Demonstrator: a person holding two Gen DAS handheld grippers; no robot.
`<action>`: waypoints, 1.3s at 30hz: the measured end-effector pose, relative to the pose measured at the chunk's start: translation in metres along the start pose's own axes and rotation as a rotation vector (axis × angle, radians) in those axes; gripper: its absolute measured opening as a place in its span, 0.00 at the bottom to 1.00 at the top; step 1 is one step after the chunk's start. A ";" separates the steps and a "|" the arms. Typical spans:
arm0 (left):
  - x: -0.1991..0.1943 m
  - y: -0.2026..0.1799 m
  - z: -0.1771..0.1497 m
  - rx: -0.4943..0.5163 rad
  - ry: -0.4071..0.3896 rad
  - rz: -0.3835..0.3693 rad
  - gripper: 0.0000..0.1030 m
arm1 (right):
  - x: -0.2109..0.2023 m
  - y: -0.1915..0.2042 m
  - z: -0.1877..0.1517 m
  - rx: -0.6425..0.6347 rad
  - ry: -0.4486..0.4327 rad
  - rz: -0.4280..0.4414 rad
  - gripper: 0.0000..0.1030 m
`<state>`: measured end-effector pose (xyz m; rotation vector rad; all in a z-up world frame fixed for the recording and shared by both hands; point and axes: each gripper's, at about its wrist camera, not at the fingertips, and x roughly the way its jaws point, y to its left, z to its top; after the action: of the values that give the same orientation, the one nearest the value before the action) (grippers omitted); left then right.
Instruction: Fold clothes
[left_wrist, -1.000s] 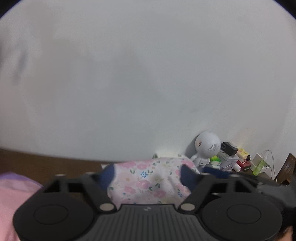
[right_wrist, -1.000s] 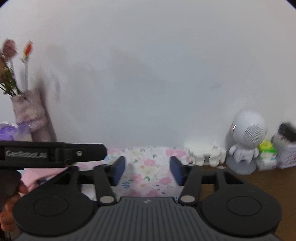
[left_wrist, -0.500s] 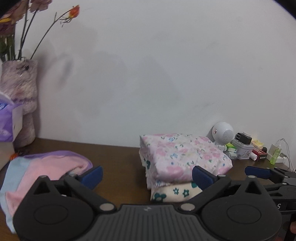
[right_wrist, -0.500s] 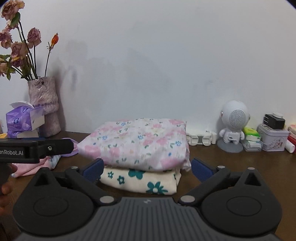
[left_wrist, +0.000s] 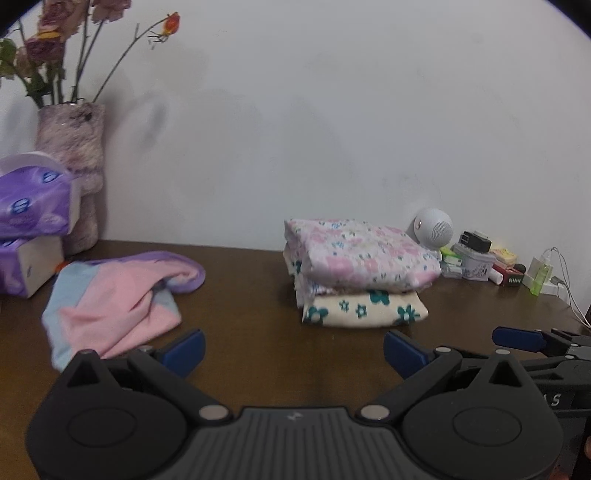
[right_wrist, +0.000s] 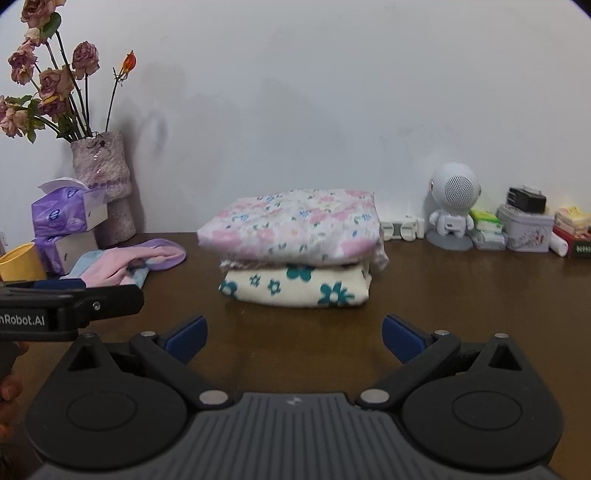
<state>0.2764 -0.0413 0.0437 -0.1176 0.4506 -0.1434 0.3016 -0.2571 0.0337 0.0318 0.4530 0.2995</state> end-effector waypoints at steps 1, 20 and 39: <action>-0.006 0.000 -0.003 -0.002 0.003 -0.001 1.00 | -0.005 0.001 -0.003 0.004 0.003 -0.001 1.00; -0.152 -0.004 -0.077 0.037 0.071 0.013 1.00 | -0.126 0.046 -0.066 0.007 0.087 0.000 1.00; -0.253 0.000 -0.141 -0.008 0.053 -0.014 1.00 | -0.219 0.081 -0.134 0.054 0.126 0.066 1.00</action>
<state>-0.0111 -0.0118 0.0249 -0.1254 0.5035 -0.1588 0.0335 -0.2488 0.0137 0.0813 0.5862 0.3554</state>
